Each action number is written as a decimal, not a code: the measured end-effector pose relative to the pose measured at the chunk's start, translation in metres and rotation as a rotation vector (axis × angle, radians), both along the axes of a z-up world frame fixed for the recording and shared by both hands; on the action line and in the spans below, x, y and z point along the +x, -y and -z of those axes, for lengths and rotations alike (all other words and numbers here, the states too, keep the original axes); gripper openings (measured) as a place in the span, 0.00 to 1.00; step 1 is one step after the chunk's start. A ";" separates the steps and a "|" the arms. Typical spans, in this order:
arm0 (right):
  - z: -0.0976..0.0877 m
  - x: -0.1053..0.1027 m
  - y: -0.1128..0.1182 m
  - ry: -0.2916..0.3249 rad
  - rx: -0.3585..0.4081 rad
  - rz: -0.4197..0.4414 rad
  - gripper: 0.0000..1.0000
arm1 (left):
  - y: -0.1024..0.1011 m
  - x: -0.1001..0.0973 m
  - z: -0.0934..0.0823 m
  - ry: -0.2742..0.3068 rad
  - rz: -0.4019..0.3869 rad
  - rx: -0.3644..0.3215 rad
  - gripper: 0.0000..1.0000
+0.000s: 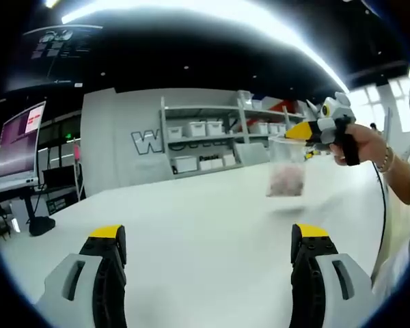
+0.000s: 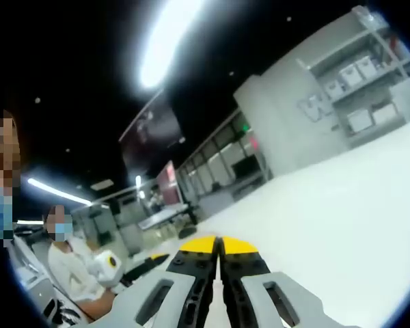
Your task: Open the resealable bag by pulling the two sides of the seal apart until the entire bag opening is separated and visibly accessible.
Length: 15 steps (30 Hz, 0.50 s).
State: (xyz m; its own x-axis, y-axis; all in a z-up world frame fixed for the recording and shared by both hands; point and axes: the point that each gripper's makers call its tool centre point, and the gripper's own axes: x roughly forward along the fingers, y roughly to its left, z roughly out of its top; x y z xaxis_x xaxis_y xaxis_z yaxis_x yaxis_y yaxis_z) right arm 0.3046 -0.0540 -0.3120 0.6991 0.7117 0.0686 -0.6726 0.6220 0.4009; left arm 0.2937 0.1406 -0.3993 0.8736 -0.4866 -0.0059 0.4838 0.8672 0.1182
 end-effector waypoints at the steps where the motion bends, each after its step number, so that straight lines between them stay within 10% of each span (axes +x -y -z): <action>1: 0.000 0.001 0.000 0.001 -0.002 0.001 0.00 | 0.000 0.000 0.000 0.000 0.001 0.002 0.99; 15: -0.001 0.013 -0.001 -0.004 -0.034 0.009 0.00 | -0.004 0.001 0.000 0.001 -0.004 0.003 0.99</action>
